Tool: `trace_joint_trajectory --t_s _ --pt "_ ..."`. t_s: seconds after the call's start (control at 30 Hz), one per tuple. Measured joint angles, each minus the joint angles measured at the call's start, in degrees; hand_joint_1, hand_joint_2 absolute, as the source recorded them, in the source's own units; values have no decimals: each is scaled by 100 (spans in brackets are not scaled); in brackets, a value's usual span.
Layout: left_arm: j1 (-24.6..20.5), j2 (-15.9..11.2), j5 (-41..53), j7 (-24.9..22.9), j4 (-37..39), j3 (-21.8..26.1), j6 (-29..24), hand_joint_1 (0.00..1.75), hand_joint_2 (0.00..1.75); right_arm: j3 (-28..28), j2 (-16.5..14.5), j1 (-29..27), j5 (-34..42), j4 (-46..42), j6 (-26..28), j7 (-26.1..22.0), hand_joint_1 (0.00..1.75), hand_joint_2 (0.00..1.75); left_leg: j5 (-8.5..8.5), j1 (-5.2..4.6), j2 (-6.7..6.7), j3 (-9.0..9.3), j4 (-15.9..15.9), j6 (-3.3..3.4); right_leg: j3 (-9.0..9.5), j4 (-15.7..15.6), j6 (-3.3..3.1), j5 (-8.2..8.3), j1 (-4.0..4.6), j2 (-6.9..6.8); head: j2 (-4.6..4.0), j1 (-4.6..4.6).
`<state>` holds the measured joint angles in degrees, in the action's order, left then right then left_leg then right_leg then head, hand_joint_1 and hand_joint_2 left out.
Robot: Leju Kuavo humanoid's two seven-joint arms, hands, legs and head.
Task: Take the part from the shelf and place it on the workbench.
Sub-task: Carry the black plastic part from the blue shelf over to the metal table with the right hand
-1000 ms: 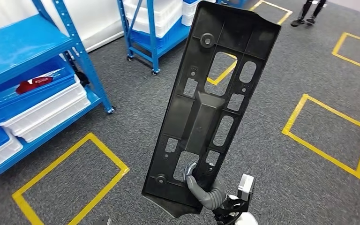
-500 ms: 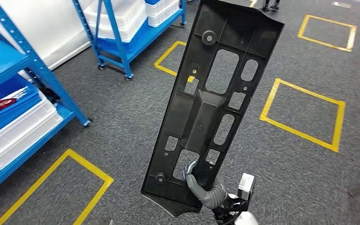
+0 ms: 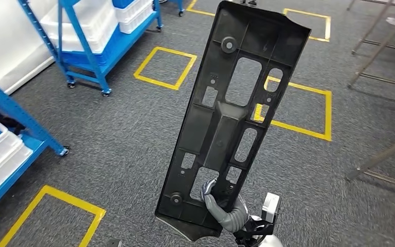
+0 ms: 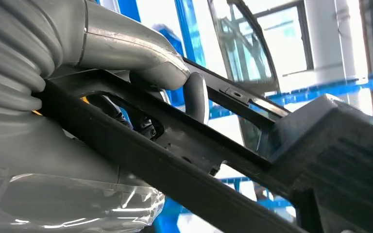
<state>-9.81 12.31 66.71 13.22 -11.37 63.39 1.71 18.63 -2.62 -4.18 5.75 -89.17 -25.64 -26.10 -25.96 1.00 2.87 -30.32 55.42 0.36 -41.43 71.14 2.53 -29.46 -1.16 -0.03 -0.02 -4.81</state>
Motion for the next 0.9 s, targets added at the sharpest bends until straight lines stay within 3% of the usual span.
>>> trace_joint_trajectory --t_s 0.03,0.1,0.17,0.23,0.3,0.37,0.43,0.47,0.5,0.57,0.63,0.67,0.77,0.83,0.9 --pt "-7 3 -1 2 0 0 0 0 175 -1 1 -1 0 -1 -5 0 168 175 -24 5 64 7 22 -26 213 -389 19 199 -19 -82 0 1" --pt "-24 7 -2 6 0 -1 0 0 175 -1 2 9 1 -3 -15 0 168 175 -90 -11 165 21 78 -97 597 -1086 -16 448 -14 -309 0 1" --pt "-37 7 -3 12 0 -1 0 0 175 -3 3 16 2 -9 -20 0 168 175 -145 -41 243 49 107 -172 688 -1273 -105 457 18 -385 0 0" --pt "-48 11 -5 15 0 0 0 0 175 -4 4 15 4 -16 -22 -1 168 175 -179 -33 318 87 108 -241 676 -1281 -187 461 19 -259 0 0" --pt "-56 13 -8 16 0 -1 0 0 175 -5 3 18 4 -27 -24 0 168 175 -351 -3 164 30 308 -294 682 -1301 -268 484 -2 -138 0 0" --pt "-42 13 -9 17 0 -1 0 0 175 -5 -2 25 4 -35 -26 0 168 175 -733 12 -116 -261 981 -309 685 -1310 -324 497 0 -13 0 0" --pt "-15 12 -9 16 0 0 -1 0 175 -5 -5 23 4 -34 -26 0 168 175 -1011 10 -222 -637 1739 -295 683 -1304 -347 496 32 138 0 0" --pt "-7 11 -9 15 0 0 -1 0 175 -5 -5 19 4 -33 -26 1 168 175 -992 8 -235 -726 1874 -279 684 -1298 -351 495 49 221 0 0" --pt "-5 11 -9 15 0 0 -2 0 175 -5 -5 17 4 -33 -26 1 168 175 -861 5 -244 -711 1775 -252 686 -1292 -352 494 63 302 0 0" --pt "-11 10 -9 15 0 0 -2 0 175 -5 -5 17 4 -33 -26 1 168 175 -420 -6 -389 -417 1024 -169 695 -1279 -351 494 80 455 0 0" --pt "-17 2 -9 15 0 -1 -2 0 175 -6 -4 21 4 -33 -26 0 168 175 -155 -18 -624 -158 382 -105 676 -1261 -315 500 85 580 0 -1" --pt "-16 -2 -9 14 0 -1 -2 0 175 -5 -4 22 4 -33 -26 0 168 175 -127 -29 -691 -111 255 -90 657 -1259 -284 509 72 632 0 -1" --pt "-17 1 -8 11 1 -1 1 0 175 -6 -1 11 4 -34 -25 0 168 175 -90 -41 -586 -88 200 -56 621 -1289 -171 551 50 763 0 -1" --pt "-33 9 -6 13 2 -1 4 0 175 -7 5 4 4 -35 -23 -2 168 175 -42 -9 -482 -65 133 -4 561 -1181 -133 474 66 605 0 1" --pt "-36 13 -4 15 2 0 11 0 175 -7 11 12 2 -35 -22 -4 168 175 -21 -5 -349 -55 100 37 318 -680 -102 174 61 267 0 1"
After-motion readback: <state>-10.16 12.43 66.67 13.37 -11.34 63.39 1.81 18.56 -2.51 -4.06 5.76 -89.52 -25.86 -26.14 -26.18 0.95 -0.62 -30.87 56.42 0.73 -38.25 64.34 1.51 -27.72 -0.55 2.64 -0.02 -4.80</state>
